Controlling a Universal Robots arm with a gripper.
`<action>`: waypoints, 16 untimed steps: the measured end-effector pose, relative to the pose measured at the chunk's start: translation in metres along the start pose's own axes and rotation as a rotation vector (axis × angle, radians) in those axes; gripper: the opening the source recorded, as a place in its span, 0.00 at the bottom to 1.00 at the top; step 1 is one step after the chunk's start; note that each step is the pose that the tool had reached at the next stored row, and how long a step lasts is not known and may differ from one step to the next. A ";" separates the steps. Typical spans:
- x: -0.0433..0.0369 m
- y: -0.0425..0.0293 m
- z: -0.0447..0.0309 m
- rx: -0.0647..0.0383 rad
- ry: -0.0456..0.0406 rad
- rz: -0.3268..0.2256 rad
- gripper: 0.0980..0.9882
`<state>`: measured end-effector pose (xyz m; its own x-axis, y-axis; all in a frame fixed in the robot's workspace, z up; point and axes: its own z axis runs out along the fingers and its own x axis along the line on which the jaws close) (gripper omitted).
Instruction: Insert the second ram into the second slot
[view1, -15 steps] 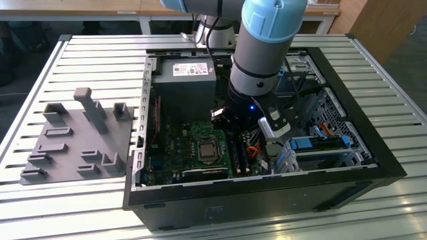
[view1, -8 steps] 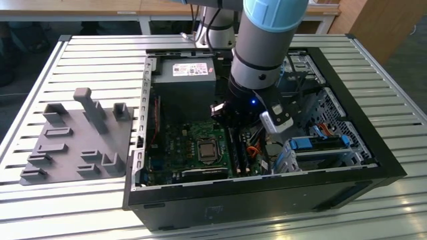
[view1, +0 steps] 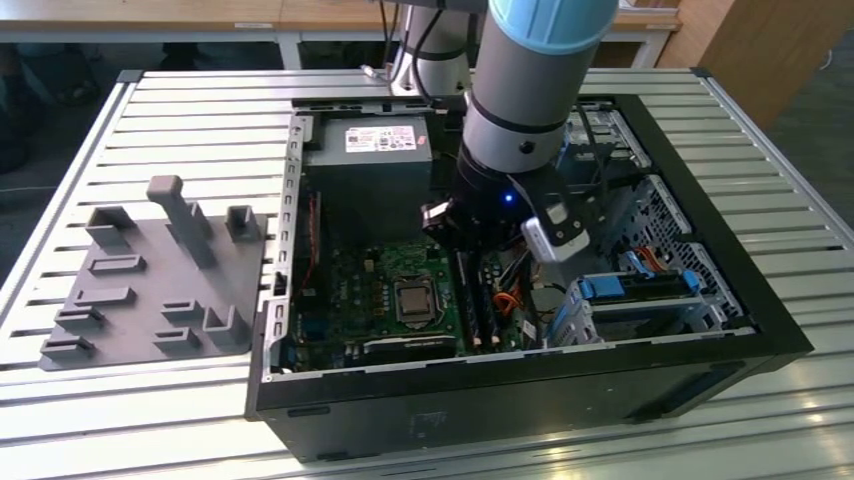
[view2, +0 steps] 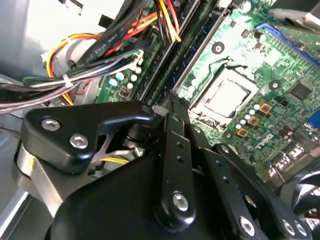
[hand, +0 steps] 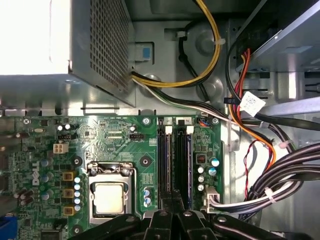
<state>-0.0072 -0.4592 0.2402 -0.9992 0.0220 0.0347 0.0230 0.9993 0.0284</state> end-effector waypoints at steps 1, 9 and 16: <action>0.0000 0.0001 -0.0012 0.000 0.0000 0.000 0.01; 0.0004 0.0003 -0.0099 0.000 0.0004 0.000 0.01; 0.0004 0.0004 -0.0114 0.000 0.0005 0.000 0.01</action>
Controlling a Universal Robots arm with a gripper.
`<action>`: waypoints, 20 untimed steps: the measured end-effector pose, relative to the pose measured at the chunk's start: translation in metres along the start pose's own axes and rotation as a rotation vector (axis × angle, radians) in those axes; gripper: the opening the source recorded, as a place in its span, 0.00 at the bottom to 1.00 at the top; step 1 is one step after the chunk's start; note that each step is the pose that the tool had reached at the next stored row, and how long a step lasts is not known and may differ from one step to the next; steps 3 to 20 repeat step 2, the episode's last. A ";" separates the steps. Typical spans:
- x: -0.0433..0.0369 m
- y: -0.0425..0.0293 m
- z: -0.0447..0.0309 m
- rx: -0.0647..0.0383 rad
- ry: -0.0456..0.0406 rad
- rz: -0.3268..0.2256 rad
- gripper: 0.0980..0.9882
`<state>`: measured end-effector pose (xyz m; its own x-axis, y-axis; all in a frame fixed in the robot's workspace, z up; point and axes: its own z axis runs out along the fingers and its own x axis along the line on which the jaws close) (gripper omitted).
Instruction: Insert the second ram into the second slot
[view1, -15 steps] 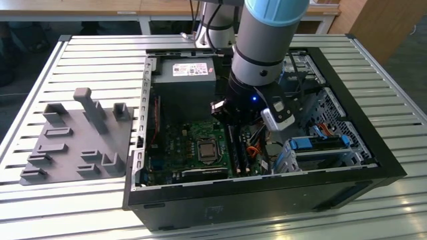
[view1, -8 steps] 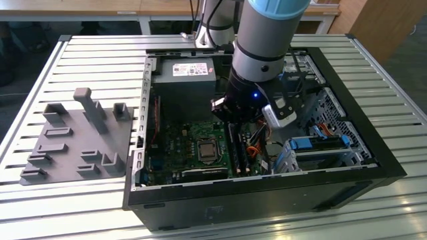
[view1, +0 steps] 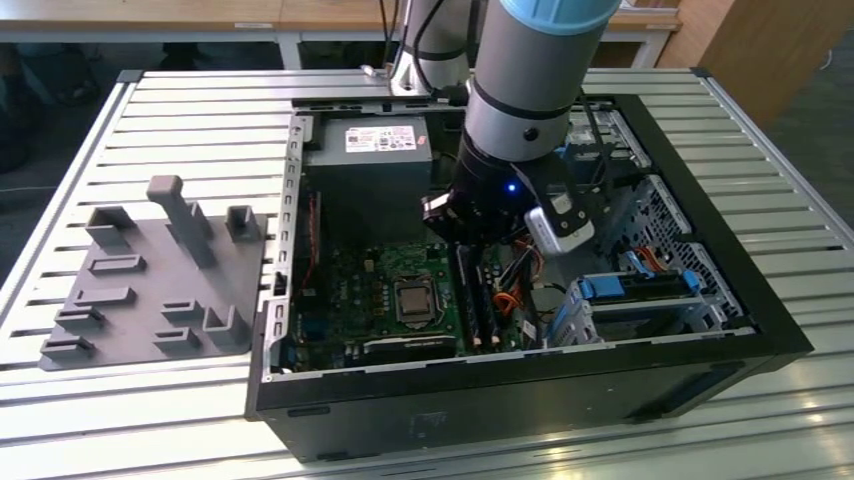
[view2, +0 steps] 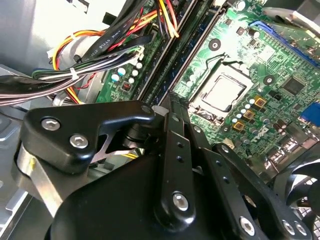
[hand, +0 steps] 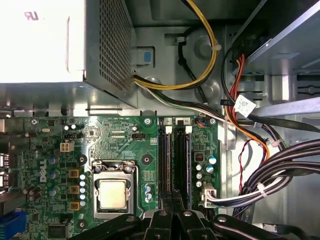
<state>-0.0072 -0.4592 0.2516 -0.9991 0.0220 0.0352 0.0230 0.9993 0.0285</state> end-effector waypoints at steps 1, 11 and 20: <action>0.0000 0.0000 0.0000 0.000 0.0000 0.000 0.01; 0.0000 0.0000 0.0000 0.000 0.0000 0.000 0.01; 0.0000 0.0000 0.0000 0.000 0.0000 0.000 0.01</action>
